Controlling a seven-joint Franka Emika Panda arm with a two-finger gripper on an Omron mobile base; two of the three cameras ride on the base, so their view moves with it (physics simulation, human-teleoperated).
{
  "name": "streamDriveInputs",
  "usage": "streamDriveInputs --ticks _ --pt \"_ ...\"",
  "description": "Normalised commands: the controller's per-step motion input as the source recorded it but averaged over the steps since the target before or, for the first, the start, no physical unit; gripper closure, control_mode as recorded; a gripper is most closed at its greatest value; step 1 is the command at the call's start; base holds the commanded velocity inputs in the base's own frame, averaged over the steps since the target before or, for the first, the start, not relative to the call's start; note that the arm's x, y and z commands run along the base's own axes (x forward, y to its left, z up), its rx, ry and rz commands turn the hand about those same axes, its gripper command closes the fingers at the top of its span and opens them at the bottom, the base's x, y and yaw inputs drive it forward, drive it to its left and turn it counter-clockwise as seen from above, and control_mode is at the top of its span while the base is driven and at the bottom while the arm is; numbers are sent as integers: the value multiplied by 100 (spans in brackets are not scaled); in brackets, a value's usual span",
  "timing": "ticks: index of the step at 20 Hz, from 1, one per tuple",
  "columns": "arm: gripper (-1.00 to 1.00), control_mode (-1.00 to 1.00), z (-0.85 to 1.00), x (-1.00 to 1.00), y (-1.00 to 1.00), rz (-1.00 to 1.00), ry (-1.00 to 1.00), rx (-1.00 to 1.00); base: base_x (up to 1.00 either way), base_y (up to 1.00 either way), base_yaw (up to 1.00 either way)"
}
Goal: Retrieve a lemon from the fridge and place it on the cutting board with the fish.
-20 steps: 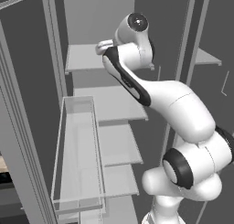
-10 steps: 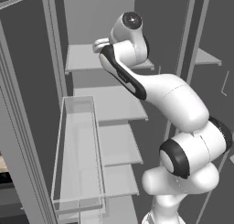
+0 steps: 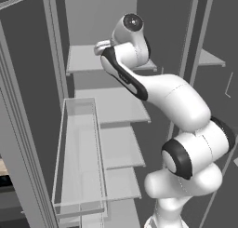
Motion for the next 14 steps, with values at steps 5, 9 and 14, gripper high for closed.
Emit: streamDriveInputs --ticks 5,9,14 --pt "-100 -100 -21 19 0 0 0 0 0 0 0" --pt "-100 -100 -15 14 0 0 1 0 0 0 0" --pt "-100 -100 -11 10 0 0 1 0 0 0 0"
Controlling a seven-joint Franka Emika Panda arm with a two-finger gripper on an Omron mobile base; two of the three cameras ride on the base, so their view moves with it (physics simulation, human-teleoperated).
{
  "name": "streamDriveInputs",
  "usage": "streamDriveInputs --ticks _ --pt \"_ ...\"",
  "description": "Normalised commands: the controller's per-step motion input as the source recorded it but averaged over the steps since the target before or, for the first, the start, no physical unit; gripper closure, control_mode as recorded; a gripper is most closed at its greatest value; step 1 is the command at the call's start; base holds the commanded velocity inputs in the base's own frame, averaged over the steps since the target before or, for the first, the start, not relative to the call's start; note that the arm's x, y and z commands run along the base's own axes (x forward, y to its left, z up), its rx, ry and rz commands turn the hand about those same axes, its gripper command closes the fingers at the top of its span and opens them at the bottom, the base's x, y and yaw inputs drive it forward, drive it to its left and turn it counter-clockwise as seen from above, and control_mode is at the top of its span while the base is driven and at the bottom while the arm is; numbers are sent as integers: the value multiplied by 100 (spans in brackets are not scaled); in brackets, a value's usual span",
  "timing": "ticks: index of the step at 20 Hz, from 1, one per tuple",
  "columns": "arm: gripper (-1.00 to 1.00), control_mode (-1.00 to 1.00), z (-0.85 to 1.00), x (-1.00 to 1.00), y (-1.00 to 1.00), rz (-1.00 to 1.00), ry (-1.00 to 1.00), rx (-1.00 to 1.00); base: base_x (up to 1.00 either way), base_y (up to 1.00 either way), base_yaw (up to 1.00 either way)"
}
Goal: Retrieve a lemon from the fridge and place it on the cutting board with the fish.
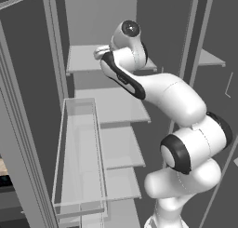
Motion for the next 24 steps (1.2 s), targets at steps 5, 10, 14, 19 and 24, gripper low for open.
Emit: streamDriveInputs --ticks 5,10,14,19,24 --pt "-100 -100 -2 11 0 0 0 0 0 0 0" --pt "-100 -100 0 14 0 0 0 0 0 0 0" --pt "-100 -100 0 16 5 0 0 0 0 0 0" --pt "-100 -100 -1 14 11 0 1 0 0 0 0" --pt "-100 -100 -5 13 11 0 3 0 0 0 0"
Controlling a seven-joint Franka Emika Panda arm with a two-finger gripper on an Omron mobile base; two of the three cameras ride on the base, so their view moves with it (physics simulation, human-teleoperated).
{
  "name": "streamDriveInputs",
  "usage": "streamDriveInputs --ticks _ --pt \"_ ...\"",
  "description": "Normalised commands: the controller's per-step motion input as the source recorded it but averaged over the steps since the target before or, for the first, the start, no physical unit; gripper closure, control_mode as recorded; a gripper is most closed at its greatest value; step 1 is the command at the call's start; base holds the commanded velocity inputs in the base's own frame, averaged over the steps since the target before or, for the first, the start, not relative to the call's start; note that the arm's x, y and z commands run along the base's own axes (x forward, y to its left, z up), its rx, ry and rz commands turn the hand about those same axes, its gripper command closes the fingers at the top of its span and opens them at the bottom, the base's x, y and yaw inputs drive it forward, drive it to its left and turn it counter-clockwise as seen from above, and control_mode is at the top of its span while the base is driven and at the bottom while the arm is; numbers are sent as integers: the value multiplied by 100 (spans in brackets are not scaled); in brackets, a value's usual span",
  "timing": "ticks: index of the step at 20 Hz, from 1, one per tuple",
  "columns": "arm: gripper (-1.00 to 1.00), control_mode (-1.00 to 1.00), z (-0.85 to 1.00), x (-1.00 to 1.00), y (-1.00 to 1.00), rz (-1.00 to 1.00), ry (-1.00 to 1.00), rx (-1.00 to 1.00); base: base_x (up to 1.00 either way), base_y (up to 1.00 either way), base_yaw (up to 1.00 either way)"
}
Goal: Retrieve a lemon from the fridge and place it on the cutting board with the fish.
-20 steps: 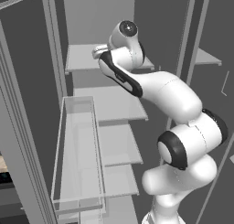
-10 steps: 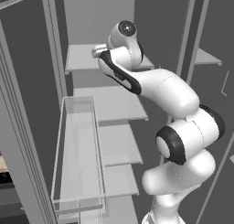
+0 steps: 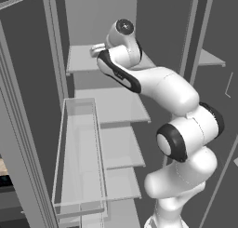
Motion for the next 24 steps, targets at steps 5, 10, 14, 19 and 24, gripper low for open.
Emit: streamDriveInputs --ticks 5,10,14,19,24 --pt "-100 -100 -7 1 1 0 6 0 0 0 0" --pt "-100 -100 -17 0 1 0 7 0 0 0 0" --pt "-100 -100 -15 0 0 0 3 0 0 0 0" --pt "100 -100 -3 5 0 0 0 0 0 0 0" --pt "100 -100 -3 3 0 0 0 0 0 0 0"
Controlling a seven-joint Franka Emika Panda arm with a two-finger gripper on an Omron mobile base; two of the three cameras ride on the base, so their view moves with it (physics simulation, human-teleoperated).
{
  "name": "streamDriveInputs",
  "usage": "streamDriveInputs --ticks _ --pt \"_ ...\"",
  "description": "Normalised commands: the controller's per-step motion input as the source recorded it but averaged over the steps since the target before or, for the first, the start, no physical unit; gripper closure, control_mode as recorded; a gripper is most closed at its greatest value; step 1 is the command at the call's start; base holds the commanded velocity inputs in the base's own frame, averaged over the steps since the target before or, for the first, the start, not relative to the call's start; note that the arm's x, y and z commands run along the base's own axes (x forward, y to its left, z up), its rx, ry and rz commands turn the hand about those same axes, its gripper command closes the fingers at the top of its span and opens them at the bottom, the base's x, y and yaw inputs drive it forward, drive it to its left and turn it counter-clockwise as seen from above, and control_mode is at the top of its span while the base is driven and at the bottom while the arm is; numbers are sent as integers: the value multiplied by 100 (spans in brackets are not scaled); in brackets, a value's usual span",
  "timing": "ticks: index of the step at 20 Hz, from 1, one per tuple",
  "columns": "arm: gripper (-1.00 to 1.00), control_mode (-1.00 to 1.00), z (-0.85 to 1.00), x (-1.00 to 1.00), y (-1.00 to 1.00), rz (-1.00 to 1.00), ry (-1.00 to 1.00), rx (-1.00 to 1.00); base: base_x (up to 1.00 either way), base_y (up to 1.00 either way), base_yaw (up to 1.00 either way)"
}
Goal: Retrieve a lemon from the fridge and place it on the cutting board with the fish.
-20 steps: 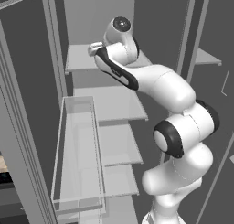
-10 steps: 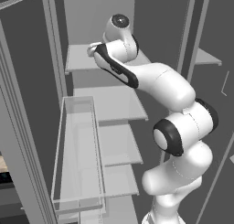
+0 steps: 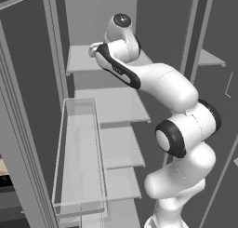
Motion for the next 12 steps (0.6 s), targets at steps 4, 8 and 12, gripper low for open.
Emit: streamDriveInputs --ticks 4,8,12 --pt "100 -100 -4 0 1 0 -1 0 0 0 0" --pt "100 -100 0 0 13 0 -27 0 0 0 0" --pt "100 -100 18 -31 -2 0 -32 3 0 0 0"
